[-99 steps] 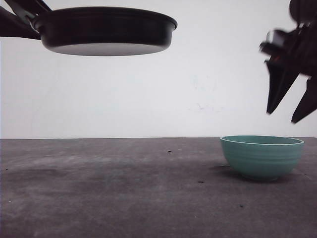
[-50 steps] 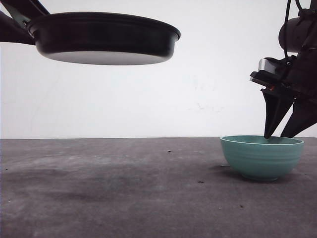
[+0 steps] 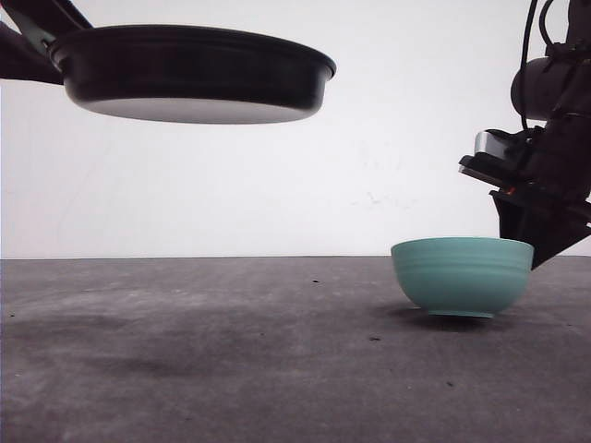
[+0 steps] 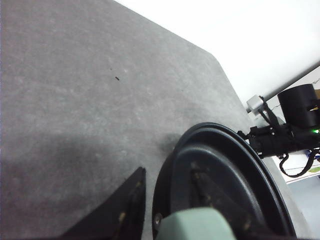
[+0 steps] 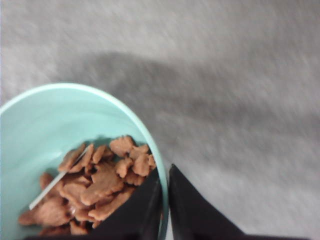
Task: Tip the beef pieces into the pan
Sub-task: 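Grasp the rim of the mint-green bowl with the right gripper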
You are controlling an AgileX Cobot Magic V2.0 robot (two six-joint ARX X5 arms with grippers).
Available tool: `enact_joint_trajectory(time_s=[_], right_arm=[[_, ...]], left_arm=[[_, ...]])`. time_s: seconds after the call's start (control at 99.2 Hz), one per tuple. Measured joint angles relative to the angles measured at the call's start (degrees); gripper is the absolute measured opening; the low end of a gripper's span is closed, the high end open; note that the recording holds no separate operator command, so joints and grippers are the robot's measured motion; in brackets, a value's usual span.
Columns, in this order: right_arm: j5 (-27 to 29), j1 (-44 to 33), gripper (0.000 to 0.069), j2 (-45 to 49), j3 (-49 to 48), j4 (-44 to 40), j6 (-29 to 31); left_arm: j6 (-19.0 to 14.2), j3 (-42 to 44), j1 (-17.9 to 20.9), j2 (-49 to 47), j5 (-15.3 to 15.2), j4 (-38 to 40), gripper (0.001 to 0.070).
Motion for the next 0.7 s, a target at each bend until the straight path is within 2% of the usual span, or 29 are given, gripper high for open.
enact_joint_trajectory(time_s=[0.181,0.373,0.554,0.695], right_arm=[[-0.02,0.52,0.0013,-1.44,-0.07,0.35,0.0],[0.15,2.93,0.0013,-11.91,-0.28,4.37,0.83],[1.46,9.68,0.0013,-23.3,-0.28,11.17,4.83],[7.19,18.03,0.0013,-29.86,-0.28,13.86,7.06]], left_arm=[[0.02,0.0,0.0,0.0,-0.55,-1.42,0.0128],[0.0,0.02,-0.48,2.19,-1.29,-2.54,0.0128],[0.0,2.71,-3.32,7.96,-1.36,-4.61,0.0128],[0.0,7.28,-5.46,11.74,-1.51,-3.89,0.0128]])
